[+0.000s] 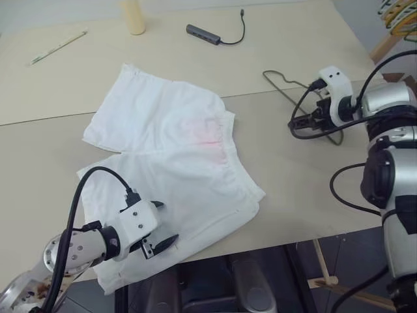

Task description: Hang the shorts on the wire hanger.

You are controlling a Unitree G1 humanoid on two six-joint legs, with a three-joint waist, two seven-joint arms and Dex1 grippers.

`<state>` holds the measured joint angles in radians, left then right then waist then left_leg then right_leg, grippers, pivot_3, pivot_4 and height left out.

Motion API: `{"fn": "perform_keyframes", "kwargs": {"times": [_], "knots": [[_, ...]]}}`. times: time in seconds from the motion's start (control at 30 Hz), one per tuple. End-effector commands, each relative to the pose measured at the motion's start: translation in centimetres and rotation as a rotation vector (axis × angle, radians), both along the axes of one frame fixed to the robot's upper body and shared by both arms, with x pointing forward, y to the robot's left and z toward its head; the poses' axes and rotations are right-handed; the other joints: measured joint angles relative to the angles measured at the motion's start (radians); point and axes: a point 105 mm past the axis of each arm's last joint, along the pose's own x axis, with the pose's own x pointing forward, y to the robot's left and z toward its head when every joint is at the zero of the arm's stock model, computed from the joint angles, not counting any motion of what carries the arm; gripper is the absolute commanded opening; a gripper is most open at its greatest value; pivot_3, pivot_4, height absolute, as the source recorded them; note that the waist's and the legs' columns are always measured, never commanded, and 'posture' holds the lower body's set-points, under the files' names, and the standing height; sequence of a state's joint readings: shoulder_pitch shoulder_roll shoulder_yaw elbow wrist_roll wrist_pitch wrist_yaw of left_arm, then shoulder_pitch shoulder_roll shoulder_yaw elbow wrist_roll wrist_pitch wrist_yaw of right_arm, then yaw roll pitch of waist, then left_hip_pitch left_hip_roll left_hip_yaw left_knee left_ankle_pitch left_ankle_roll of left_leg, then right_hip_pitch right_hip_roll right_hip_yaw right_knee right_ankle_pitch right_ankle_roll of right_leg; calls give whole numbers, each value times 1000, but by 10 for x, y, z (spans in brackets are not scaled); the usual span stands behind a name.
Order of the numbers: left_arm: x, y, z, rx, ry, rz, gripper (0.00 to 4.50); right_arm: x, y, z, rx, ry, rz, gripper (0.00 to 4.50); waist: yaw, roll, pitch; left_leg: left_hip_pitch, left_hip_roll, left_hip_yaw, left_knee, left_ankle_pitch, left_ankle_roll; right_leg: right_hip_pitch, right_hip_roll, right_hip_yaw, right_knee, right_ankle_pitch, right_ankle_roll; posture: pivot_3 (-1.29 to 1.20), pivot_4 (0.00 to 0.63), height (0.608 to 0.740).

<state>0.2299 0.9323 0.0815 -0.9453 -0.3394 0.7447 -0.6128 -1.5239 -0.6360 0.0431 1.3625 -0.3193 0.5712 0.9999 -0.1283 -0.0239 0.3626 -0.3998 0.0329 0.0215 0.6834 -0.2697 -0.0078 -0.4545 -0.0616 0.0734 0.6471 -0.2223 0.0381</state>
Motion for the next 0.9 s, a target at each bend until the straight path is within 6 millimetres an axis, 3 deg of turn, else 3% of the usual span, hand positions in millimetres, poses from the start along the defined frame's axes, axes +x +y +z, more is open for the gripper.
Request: {"fn": "perform_keyframes", "kwargs": {"times": [0.03,0.17,0.33,0.47,0.77,0.9], "knots": [[-2,4,-15,17,58,31,4486,-1,-2,-13,-80,47,7,4455,0,0,-1,0,0,0,0,0,0,0,0,0,0,0,0,-119,360,740],[2,6,-13,19,43,38,4486,2,-17,-16,-205,1,-12,4455,4,-5,-9,0,0,0,0,0,-1,0,0,0,0,0,0,-111,350,740],[4,10,-11,33,33,43,4500,3,-19,-16,-229,-27,19,4291,5,-8,-14,0,0,-1,0,1,-2,1,0,0,0,1,0,-105,339,740],[7,11,-10,35,25,45,4500,2,-18,-19,-194,-7,0,3293,6,-8,-14,0,0,-1,0,1,-2,1,0,0,0,1,0,-100,335,740],[4,14,-11,45,32,47,4500,-1,-26,-24,-128,9,-75,145,8,-9,-14,-1,0,-4,0,2,-2,0,0,-1,0,1,0,-88,335,740],[5,14,-11,44,28,50,4500,-2,-28,-28,-134,21,-82,30,8,-9,-15,-1,0,-5,0,1,-2,0,0,-1,0,1,0,-86,331,740]]}}
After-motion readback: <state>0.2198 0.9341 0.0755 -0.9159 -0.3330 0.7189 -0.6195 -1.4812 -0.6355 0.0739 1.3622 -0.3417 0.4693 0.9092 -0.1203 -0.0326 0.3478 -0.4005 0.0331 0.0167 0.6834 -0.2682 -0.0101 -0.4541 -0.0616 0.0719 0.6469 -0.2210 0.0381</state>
